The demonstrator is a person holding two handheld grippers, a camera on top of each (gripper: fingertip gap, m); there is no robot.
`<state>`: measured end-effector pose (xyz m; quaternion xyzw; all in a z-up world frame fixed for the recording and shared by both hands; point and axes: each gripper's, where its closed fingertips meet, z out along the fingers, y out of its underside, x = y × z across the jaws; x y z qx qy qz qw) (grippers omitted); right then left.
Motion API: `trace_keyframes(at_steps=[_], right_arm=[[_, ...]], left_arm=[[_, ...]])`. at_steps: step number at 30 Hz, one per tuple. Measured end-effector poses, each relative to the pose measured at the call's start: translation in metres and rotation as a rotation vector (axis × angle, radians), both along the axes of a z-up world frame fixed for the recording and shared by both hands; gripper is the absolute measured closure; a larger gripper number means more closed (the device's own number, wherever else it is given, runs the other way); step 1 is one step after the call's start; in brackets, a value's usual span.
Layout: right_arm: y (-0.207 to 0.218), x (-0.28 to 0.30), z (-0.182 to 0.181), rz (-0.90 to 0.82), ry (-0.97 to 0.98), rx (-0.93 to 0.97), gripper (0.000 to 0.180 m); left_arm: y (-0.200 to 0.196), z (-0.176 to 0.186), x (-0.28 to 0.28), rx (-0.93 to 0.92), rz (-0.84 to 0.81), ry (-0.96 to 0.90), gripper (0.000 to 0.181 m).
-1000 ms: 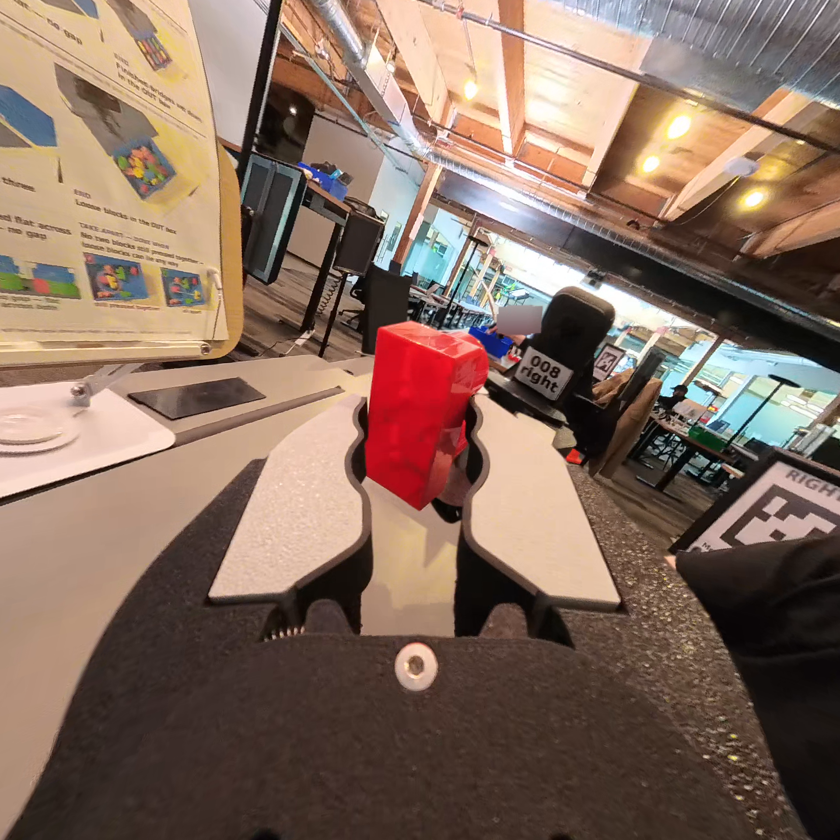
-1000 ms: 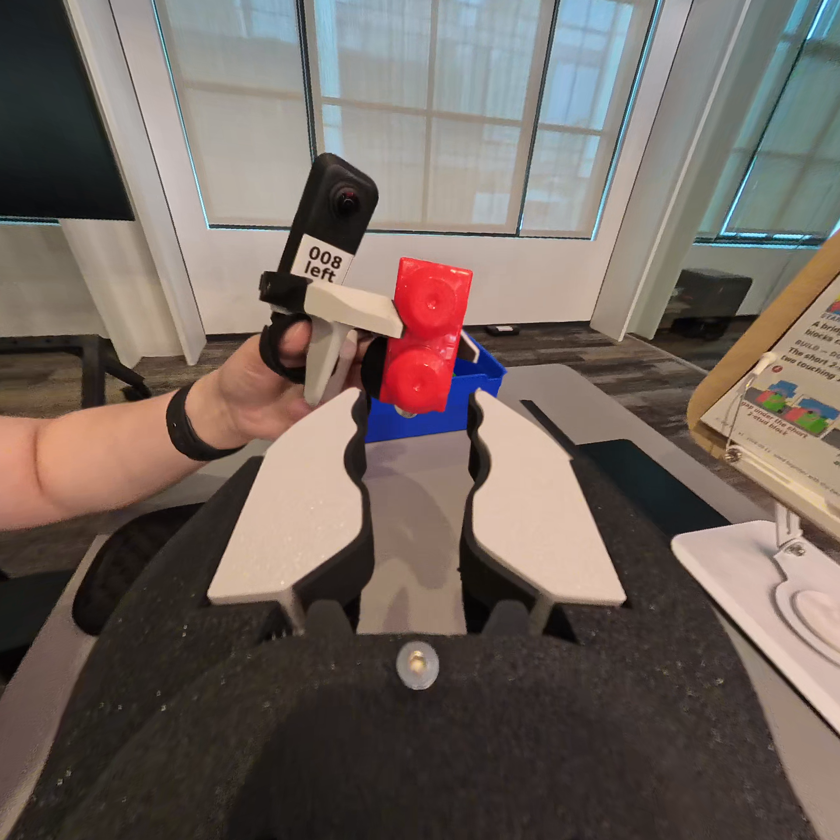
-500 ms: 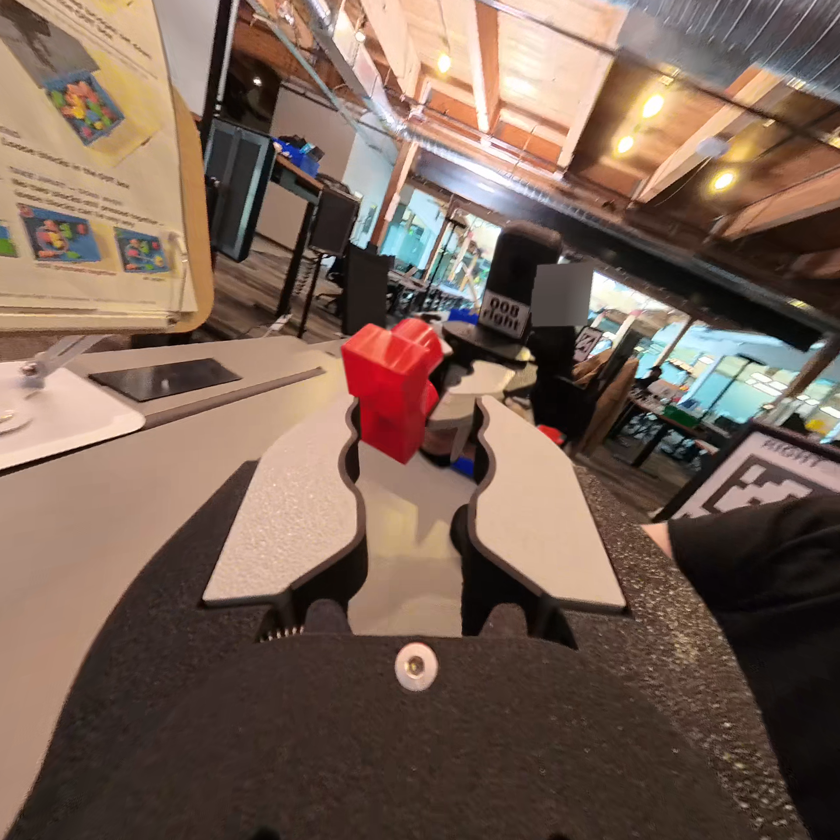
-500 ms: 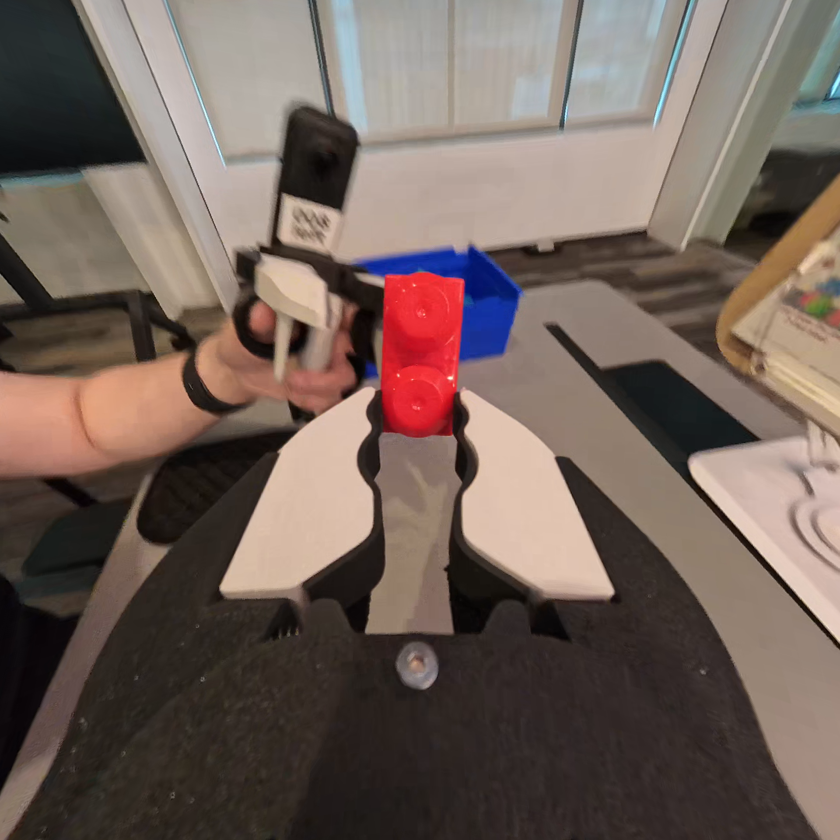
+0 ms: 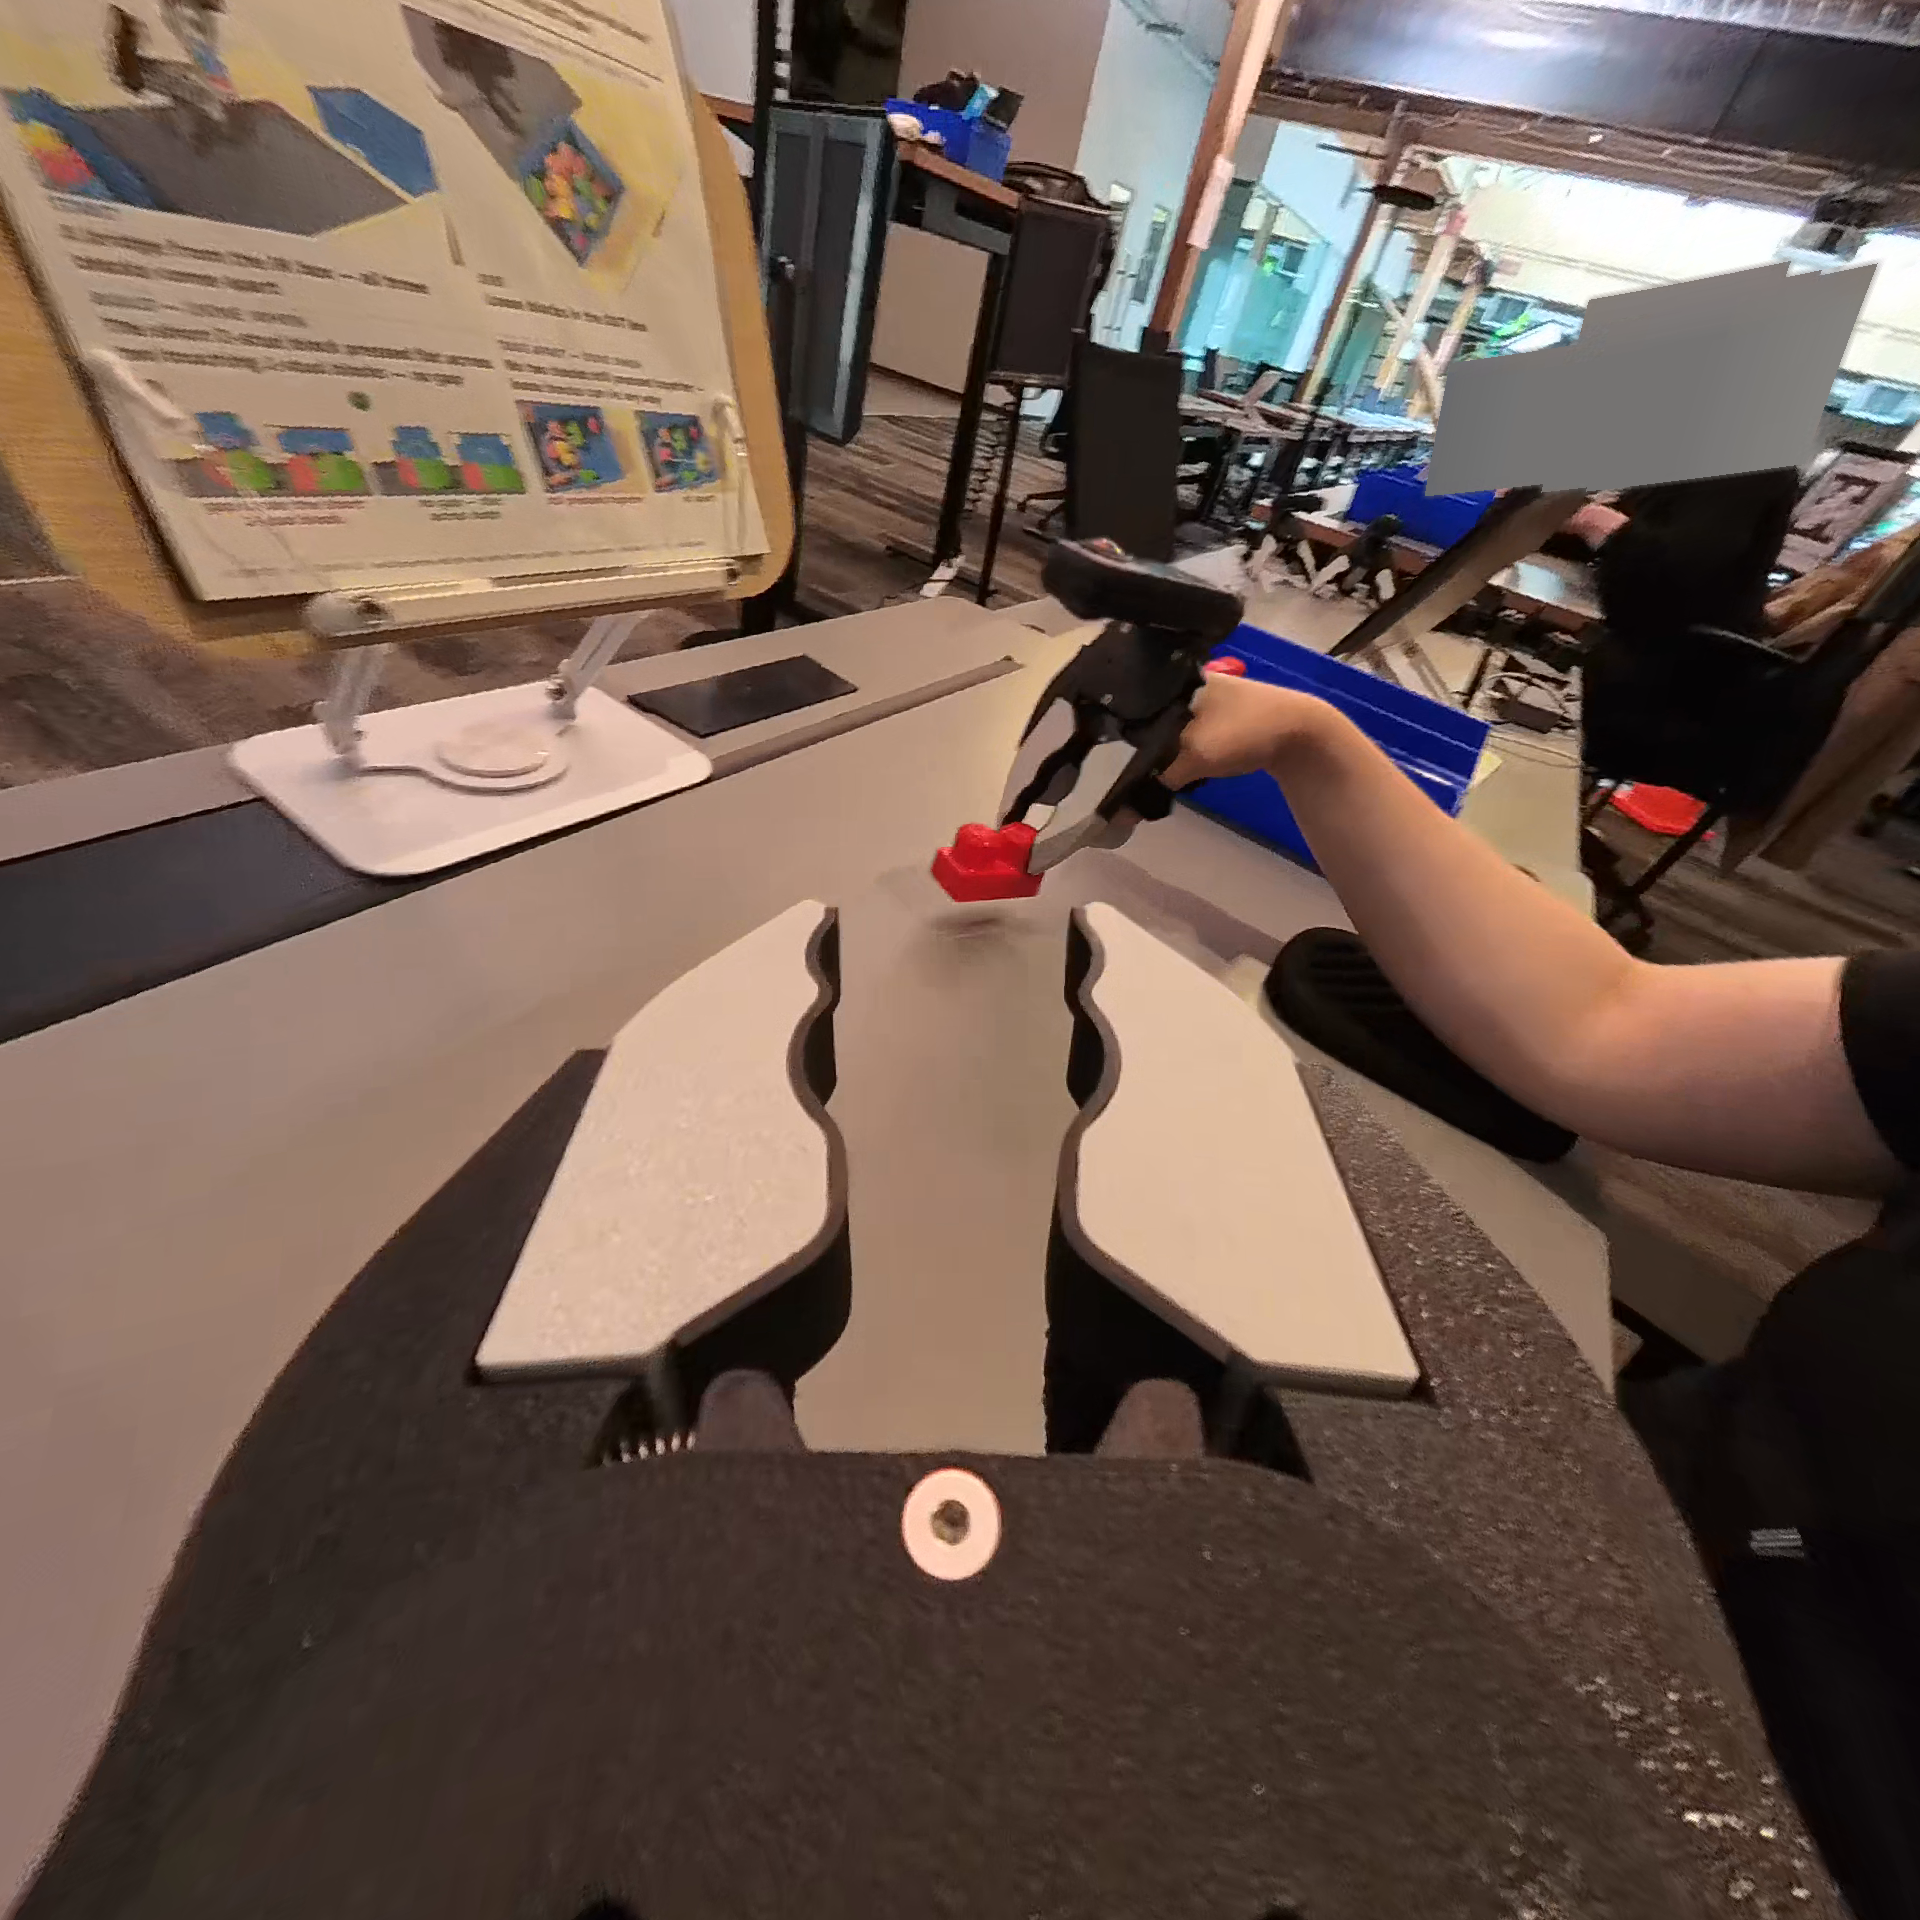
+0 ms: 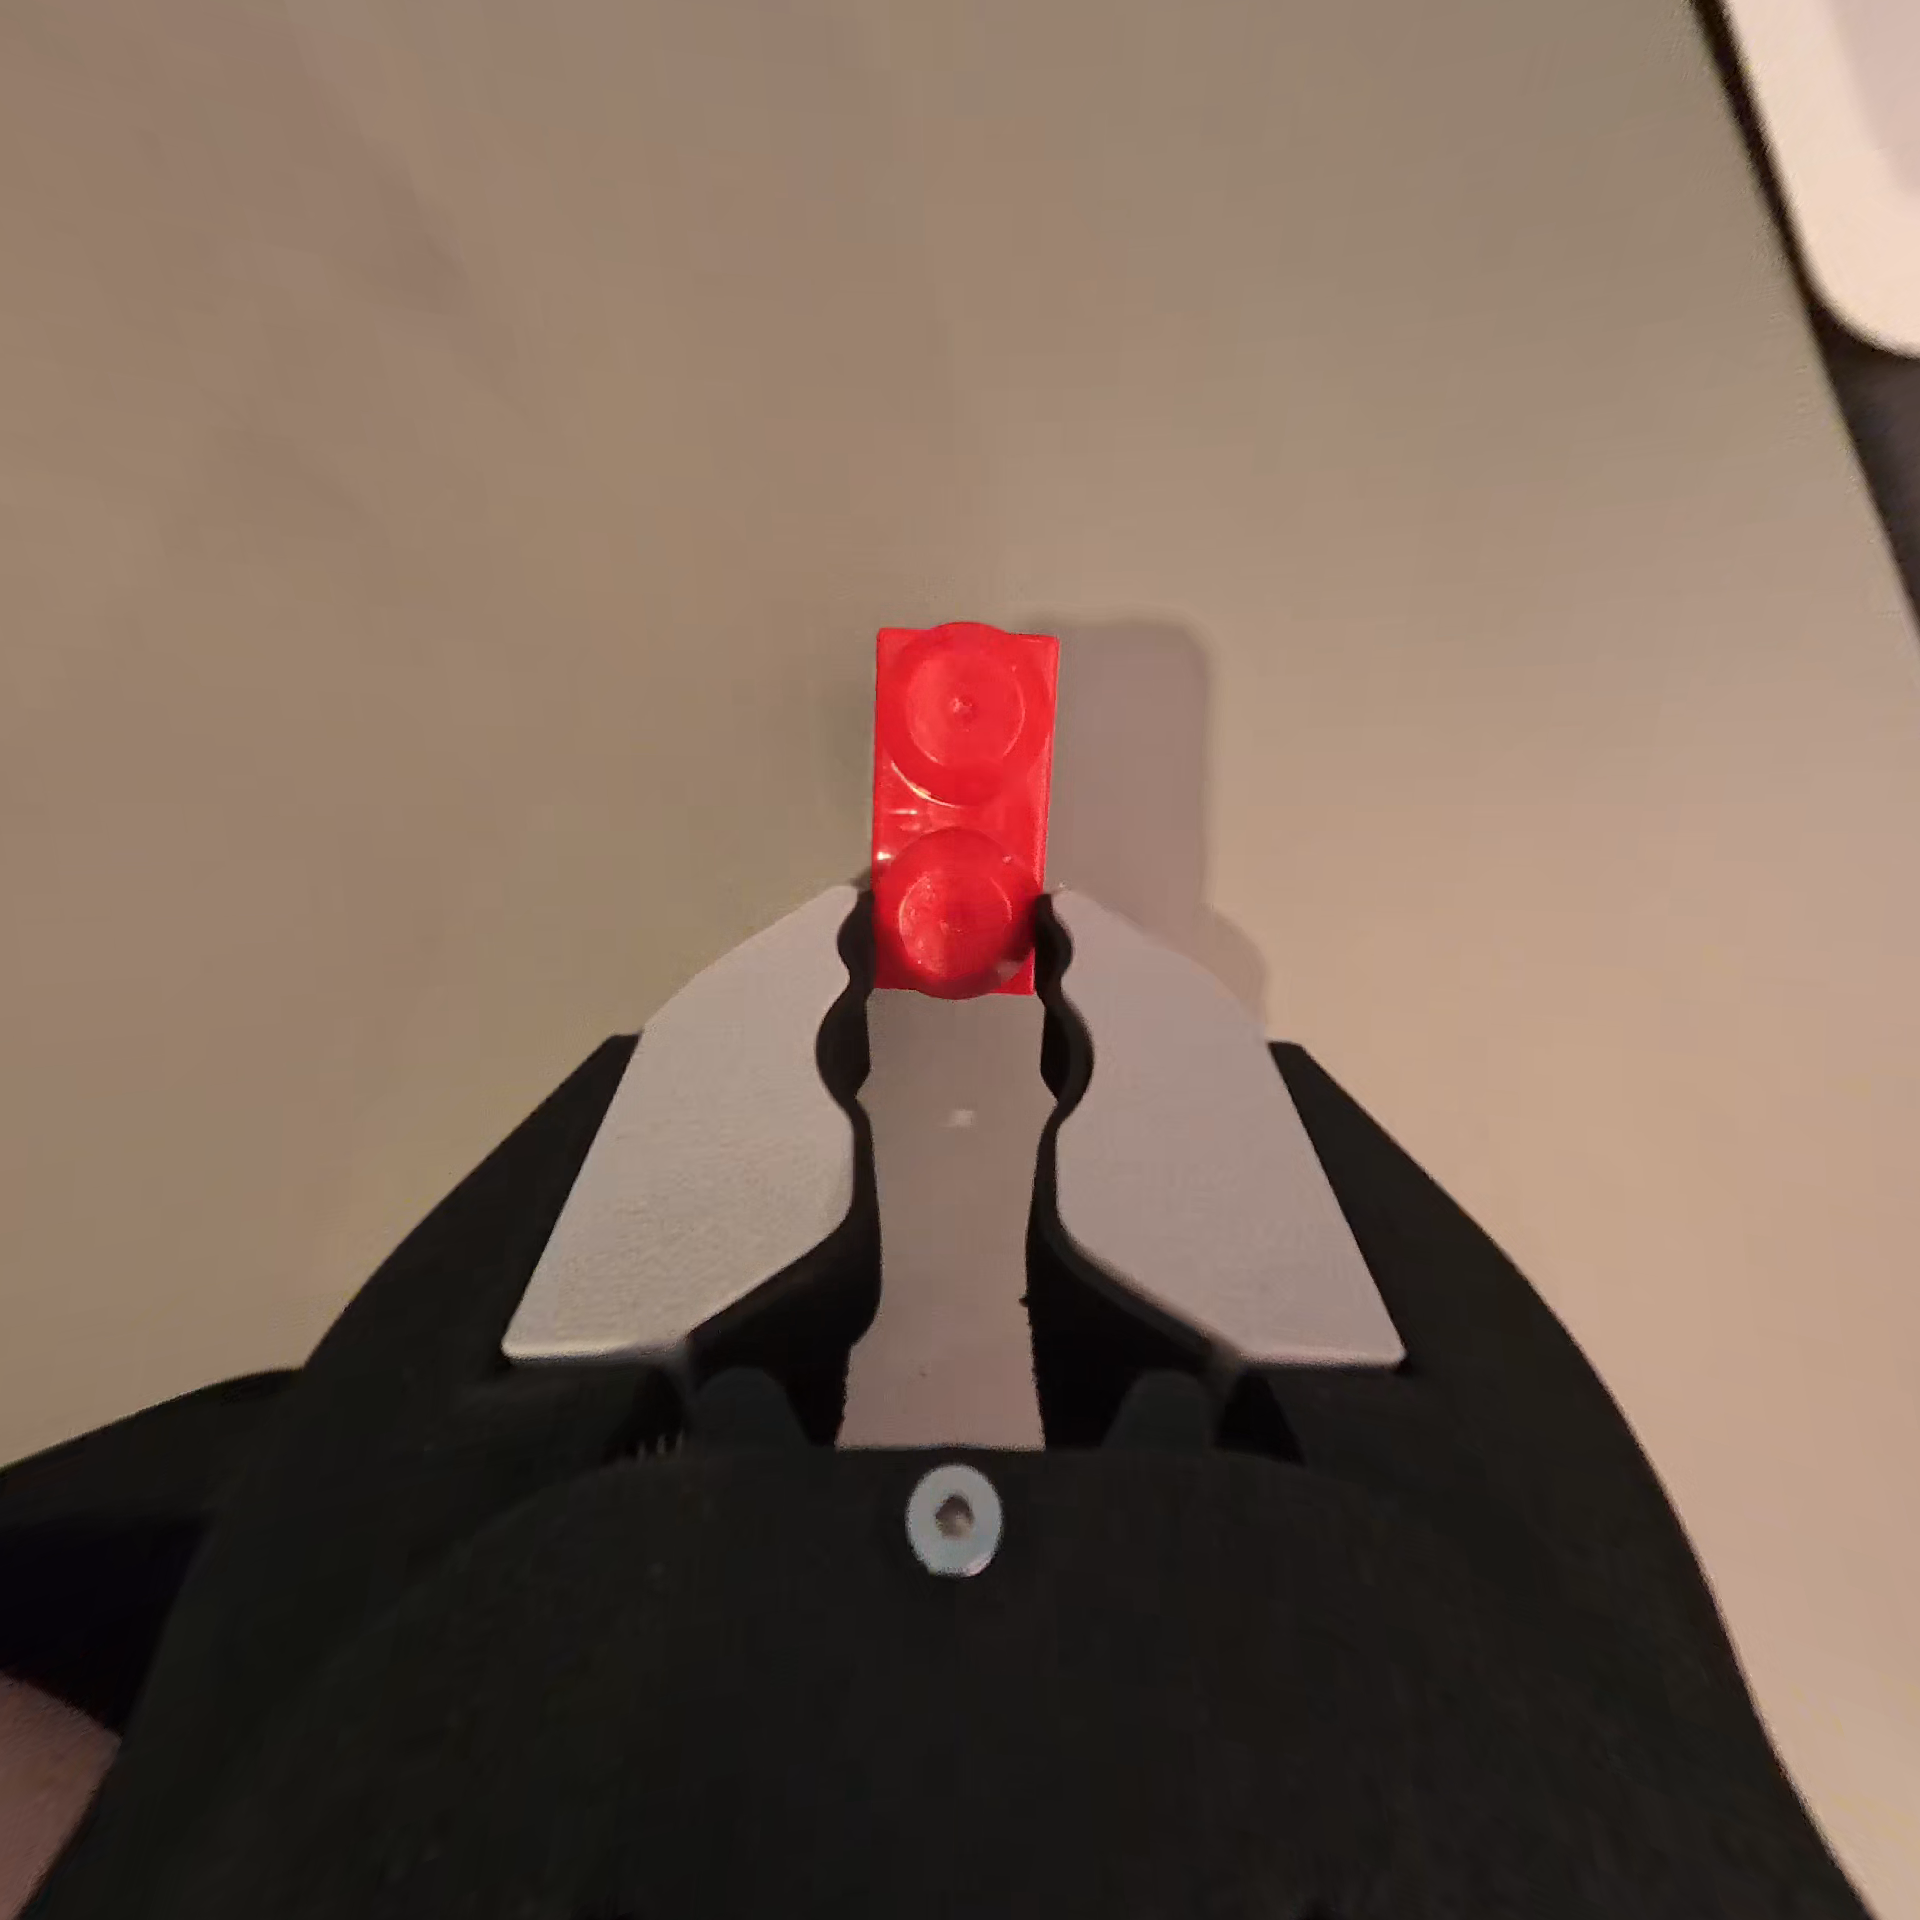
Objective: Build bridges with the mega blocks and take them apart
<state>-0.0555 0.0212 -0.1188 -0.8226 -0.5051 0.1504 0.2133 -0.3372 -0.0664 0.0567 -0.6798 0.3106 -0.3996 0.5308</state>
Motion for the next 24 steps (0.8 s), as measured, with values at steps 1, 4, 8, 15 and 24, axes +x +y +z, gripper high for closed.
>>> trace_keyframes(at_steps=[1,4,8,15,24], right_arm=[[0.002,0.003,-0.006,-0.007,-0.021,-0.005,0.151],[0.004,0.011,-0.018,-0.012,-0.080,-0.010,0.151],[0.004,0.011,-0.018,-0.011,-0.085,-0.007,0.151],[0.005,0.007,-0.012,-0.020,-0.040,-0.016,0.150],[0.014,-0.006,0.044,-0.038,0.083,0.185,0.135]], left_arm=[[0.000,0.000,-0.010,0.004,0.030,0.011,0.140],[0.002,0.001,-0.044,0.020,0.135,0.062,0.139],[0.002,-0.002,-0.107,-0.040,0.296,0.200,0.139],[0.015,0.013,-0.235,-0.043,0.569,0.348,0.149],[0.064,-0.088,-0.303,-0.363,0.720,0.614,0.147]])
